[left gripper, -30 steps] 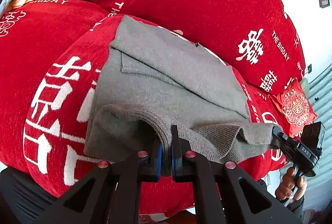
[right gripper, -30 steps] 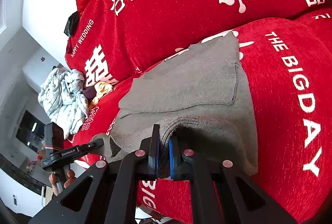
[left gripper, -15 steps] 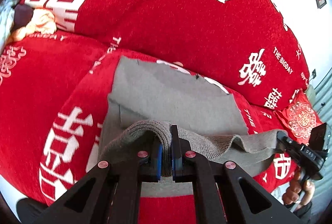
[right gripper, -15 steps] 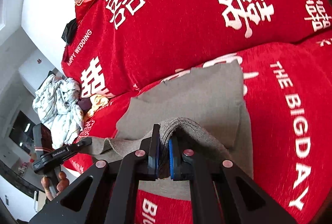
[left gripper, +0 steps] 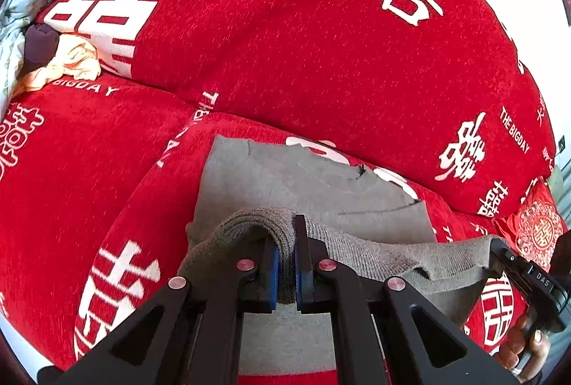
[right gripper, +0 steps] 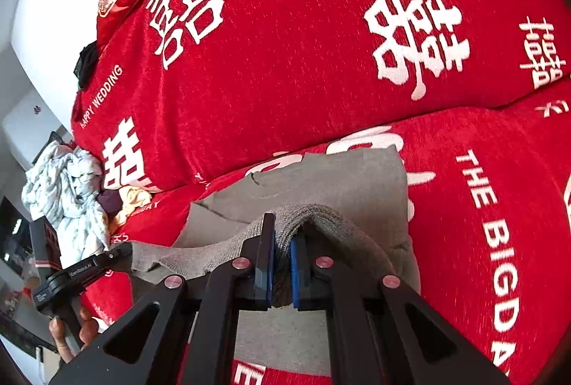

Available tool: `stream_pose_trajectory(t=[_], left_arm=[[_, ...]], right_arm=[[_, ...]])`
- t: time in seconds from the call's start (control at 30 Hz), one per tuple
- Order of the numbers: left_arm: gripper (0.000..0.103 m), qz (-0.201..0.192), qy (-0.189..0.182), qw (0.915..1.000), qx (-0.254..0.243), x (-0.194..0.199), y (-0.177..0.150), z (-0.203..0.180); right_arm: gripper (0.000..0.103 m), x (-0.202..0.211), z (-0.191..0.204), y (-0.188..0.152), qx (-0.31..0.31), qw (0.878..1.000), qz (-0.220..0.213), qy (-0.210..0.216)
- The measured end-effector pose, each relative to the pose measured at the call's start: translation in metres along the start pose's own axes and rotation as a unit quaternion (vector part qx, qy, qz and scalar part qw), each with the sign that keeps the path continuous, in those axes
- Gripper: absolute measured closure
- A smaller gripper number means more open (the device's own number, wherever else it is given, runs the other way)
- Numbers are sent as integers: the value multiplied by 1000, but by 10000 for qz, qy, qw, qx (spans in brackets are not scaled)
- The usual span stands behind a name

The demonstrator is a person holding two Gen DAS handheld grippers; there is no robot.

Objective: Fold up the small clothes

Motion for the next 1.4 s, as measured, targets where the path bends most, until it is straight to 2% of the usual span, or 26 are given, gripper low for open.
stream_pose_trajectory(t=[0.27, 0.57, 0.9, 1.17, 1.3, 1.4], left_arm=[[96, 97, 107, 9996, -253, -31, 28, -17], [96, 392, 334, 9977, -432, -92, 40, -21], [96, 907, 756, 9926, -280, -164, 22, 9], [95, 1243, 924, 9875, -298, -199, 4, 18], [95, 1506, 939, 9840, -149, -208, -3, 23], [95, 1645, 803, 9830, 101, -205, 1, 26]], right_arm=[[96, -27, -9, 24, -79, 9998, 10, -190], [96, -79, -37, 31, -111, 9976, 340, -586], [96, -152, -65, 16, -166, 9917, 827, -966], [96, -182, -88, -3, -362, 9867, 1109, -1133], [93, -190, -97, -5, -838, 9840, 1201, -1017], [91, -189, -103, -2, -1172, 9809, 1254, -914]])
Point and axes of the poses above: each gripper's, at about its wrist camera, not at the fingertips, and x roughly against the way its jaws point, z to its left, y to its top, the point moved 8 cm from there along -x, roughly the way its jaws point, and after that the axes turned 14 degrees about -z, right-handed, at the moved point
